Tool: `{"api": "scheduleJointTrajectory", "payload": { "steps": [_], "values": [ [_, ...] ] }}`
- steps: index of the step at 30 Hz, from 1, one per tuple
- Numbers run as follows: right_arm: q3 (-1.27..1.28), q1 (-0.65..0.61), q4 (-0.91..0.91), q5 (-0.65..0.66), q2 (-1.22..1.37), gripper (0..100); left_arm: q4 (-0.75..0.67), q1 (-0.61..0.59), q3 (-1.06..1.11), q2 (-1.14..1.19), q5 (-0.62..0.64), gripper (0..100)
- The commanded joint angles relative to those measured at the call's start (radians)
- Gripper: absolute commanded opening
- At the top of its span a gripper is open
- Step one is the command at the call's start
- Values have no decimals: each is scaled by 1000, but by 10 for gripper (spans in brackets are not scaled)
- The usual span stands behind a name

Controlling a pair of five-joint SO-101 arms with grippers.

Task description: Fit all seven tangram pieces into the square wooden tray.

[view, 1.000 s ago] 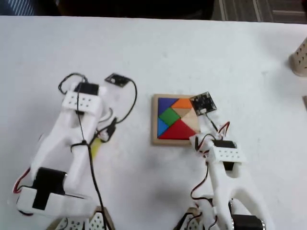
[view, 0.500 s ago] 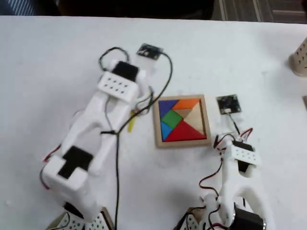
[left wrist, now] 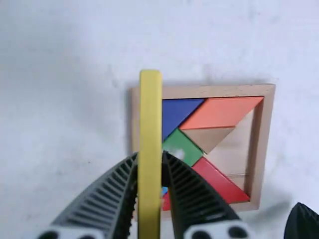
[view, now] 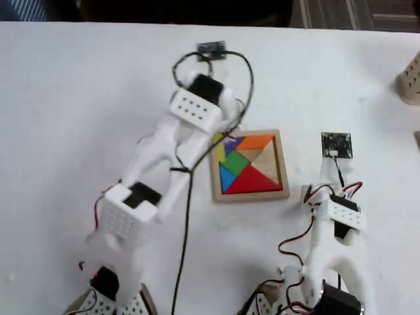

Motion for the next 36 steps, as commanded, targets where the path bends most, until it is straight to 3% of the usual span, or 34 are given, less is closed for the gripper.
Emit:
{"api": "scheduleJointTrajectory", "payload": {
  "steps": [1,10,20,27,36],
  "values": [
    [-40,5,-7,-8,-4,18,-6,110,-117,13,28,23],
    [-38,5,-7,-5,-4,18,-216,225,-199,208,23,23],
    [-31,-8,-10,-2,-5,18,-224,239,-381,371,-78,24],
    [-29,-10,-12,-2,-5,18,-121,174,-500,432,-80,35],
    [-29,-10,-12,-2,-5,18,37,154,-539,435,-74,418]
  ]
}}
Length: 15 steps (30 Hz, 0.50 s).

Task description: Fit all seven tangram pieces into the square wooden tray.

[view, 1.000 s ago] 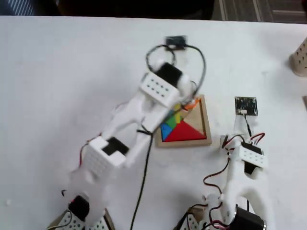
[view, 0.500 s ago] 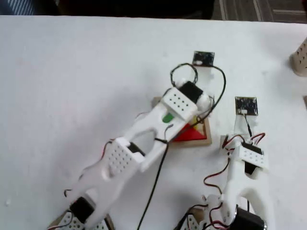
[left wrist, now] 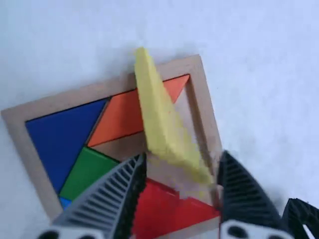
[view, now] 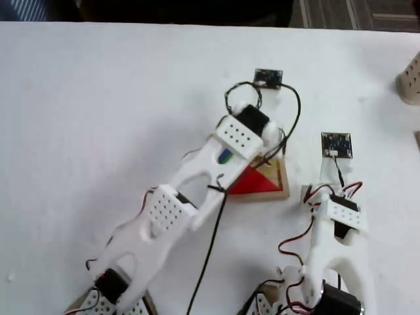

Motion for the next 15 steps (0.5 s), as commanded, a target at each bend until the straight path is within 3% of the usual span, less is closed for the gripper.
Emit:
{"api": "scheduleJointTrajectory", "payload": {
  "steps": [1,8,15],
  "values": [
    [-29,-10,-12,-2,-5,18,78,-44,-60,-21,-3,432],
    [-29,-10,-13,-2,-5,18,238,-147,-158,-25,-8,400],
    [-29,-10,-13,-2,-5,18,249,-229,-180,-36,-64,352]
  ]
}}
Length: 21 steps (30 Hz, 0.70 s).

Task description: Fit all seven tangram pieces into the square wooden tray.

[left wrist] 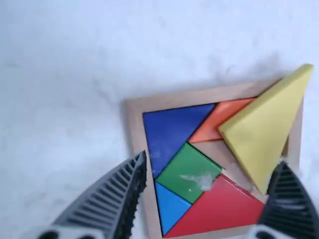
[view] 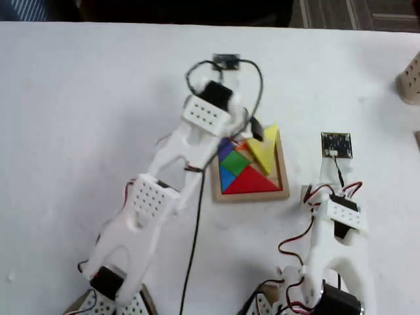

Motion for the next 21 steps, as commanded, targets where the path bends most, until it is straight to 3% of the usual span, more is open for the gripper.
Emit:
{"api": "scheduleJointTrajectory", "payload": {
  "steps": [1,5,13,21],
  "values": [
    [-29,-10,-13,-2,-5,18,11,-39,-54,-50,-21,349],
    [-29,-10,-13,-2,-5,18,11,-38,17,-159,-66,347],
    [-29,-10,-13,-3,-5,18,6,-87,364,-483,-138,347],
    [-29,-12,-15,-11,-5,18,-11,-295,704,-634,-173,347]
  ]
}}
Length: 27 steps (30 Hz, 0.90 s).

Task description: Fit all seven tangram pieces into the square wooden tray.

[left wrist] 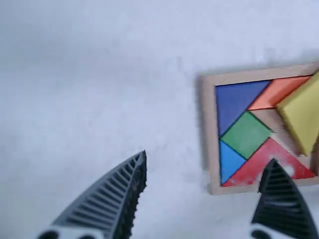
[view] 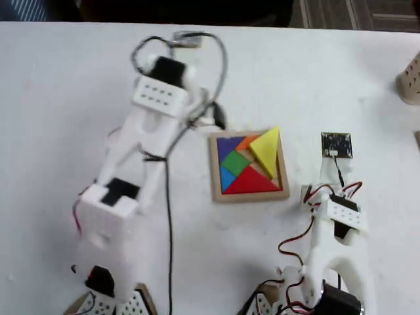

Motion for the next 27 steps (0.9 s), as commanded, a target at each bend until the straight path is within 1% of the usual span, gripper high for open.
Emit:
{"api": "scheduleJointTrajectory", "payload": {
  "steps": [1,6,11,15,21,24,27],
  "values": [
    [-31,-12,-15,-11,-5,18,-28,-142,181,-111,-12,347],
    [-34,-18,-15,-11,-5,18,-114,-251,404,-165,-9,347],
    [-34,-27,-15,-11,-5,18,-265,-346,646,-274,-14,347],
    [-37,-36,-15,-11,-5,18,-428,-394,895,-390,-104,347],
    [-57,-139,-1,-3,-7,18,-733,-450,1292,-564,-201,347],
    [-130,-174,67,-3,-7,18,-852,-487,1419,-628,-259,347],
    [-265,-203,205,-11,-7,18,-927,-519,1496,-654,-298,347]
  ]
}}
